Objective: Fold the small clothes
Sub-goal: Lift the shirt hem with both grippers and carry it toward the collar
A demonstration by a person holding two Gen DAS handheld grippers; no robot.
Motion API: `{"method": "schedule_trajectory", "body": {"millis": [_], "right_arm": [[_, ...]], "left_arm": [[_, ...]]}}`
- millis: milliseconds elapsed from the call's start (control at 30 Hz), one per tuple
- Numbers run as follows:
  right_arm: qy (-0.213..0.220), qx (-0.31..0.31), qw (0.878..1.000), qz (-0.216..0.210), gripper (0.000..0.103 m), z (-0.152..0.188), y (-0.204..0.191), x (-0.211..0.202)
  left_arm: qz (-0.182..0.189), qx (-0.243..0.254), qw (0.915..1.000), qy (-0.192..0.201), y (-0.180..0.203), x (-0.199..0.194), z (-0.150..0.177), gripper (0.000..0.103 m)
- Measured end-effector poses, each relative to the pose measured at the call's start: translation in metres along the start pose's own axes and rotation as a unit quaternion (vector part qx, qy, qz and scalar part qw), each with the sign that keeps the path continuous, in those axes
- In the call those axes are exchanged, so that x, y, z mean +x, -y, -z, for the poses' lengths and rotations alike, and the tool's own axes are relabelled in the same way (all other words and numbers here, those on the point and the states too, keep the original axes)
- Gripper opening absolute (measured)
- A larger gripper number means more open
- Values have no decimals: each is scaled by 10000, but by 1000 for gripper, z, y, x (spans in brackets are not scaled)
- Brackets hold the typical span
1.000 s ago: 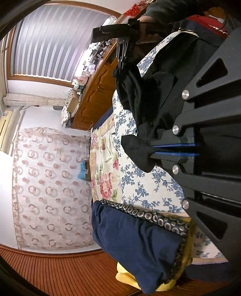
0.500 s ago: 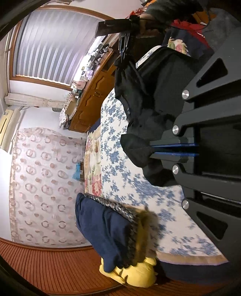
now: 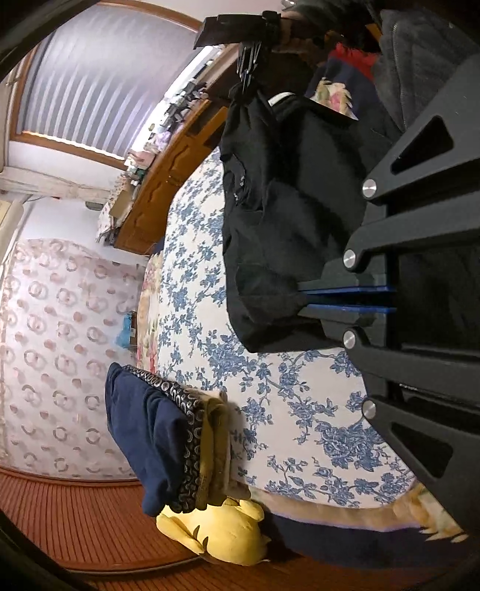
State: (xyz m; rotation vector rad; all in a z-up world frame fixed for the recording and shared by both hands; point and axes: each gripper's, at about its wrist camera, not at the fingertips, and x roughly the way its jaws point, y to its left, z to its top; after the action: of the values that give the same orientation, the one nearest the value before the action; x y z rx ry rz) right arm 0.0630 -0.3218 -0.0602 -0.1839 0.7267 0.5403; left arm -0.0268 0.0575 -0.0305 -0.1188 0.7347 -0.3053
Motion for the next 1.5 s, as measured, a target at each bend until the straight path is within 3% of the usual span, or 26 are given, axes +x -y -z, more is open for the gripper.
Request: {"method": "schedule_trajectory", "body": {"millis": [433, 567, 733, 900, 933, 1133, 1500], "right_arm": [[-400, 64, 9991, 121, 8, 27, -1, -4], [-461, 156, 9987, 134, 10, 30, 1, -3], [-299, 190, 9991, 244, 16, 22, 6, -14], [30, 127, 9986, 514, 24, 8, 14, -31], [90, 133, 9984, 546, 27, 4, 16, -34], [430, 122, 9969, 643, 46, -11, 26, -34], [84, 719, 9965, 428, 47, -25, 71, 60]], "left_arm": [[-169, 313, 9993, 71, 7, -20, 3, 2], [-190, 328, 9992, 128, 7, -27, -5, 9], [-222, 349, 9989, 225, 5, -31, -16, 26], [-202, 287, 9993, 150, -3, -12, -26, 54], [-151, 210, 9996, 99, -7, -4, -29, 56], [-204, 262, 9993, -198, -15, 42, -43, 58], [-404, 209, 9971, -614, -33, 102, -63, 58]]}}
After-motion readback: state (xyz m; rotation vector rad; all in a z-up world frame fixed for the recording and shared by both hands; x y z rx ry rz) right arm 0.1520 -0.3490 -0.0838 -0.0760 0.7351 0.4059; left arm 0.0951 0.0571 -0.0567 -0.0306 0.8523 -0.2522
